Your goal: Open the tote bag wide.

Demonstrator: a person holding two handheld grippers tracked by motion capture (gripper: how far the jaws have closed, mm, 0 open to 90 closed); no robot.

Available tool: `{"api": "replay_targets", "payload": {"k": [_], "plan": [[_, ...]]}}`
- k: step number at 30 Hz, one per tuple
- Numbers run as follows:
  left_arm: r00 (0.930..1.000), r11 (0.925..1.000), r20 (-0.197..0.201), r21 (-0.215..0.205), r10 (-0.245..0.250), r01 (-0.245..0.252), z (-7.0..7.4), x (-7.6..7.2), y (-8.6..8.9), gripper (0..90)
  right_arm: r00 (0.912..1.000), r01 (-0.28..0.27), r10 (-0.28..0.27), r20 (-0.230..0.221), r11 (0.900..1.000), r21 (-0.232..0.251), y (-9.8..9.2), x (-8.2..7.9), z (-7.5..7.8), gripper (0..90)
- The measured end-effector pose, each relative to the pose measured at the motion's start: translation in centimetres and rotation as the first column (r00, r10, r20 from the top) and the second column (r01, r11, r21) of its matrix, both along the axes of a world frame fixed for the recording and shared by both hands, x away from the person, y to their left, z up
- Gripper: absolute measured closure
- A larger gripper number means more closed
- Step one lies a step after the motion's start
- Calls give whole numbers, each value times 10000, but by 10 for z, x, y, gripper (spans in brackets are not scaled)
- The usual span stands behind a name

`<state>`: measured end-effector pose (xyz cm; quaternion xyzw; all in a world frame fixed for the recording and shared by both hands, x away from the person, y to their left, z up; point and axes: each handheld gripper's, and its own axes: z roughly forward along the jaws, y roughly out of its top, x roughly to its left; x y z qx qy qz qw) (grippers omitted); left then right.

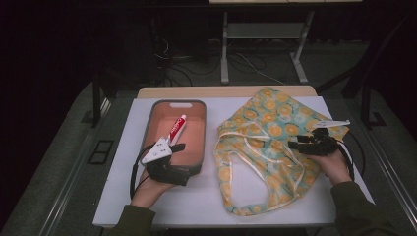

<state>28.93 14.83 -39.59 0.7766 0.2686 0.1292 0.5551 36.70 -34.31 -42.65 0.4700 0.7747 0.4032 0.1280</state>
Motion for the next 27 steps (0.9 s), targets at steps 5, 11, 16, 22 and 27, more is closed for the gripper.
{"api": "replay_targets", "payload": {"k": [5, 11, 16, 22, 27], "plan": [[10000, 10000, -9, 9, 5, -5, 0, 0, 0, 42, 9967, -682, 676, 456, 9976, 115, 9, -15, 23, 319], [10000, 10000, -18, 1, 7, -7, 0, 0, 0, 41, 9784, -1942, 1932, 741, 9809, 65, 29, -42, 39, 316], [10000, 10000, 0, 19, 5, -5, 0, 0, 0, 41, 9498, -3074, 3097, 442, 9502, -515, 51, -65, 31, 398], [10000, 10000, 2, 76, 43, -43, 0, 0, -1, 39, 9263, -3747, 3759, -269, 9107, -1740, 77, -70, 6, 471], [10000, 10000, 8, 70, 28, -28, 0, 0, -1, 40, 9266, -3743, 3710, -613, 8947, -2437, 82, -62, -10, 486]]}}
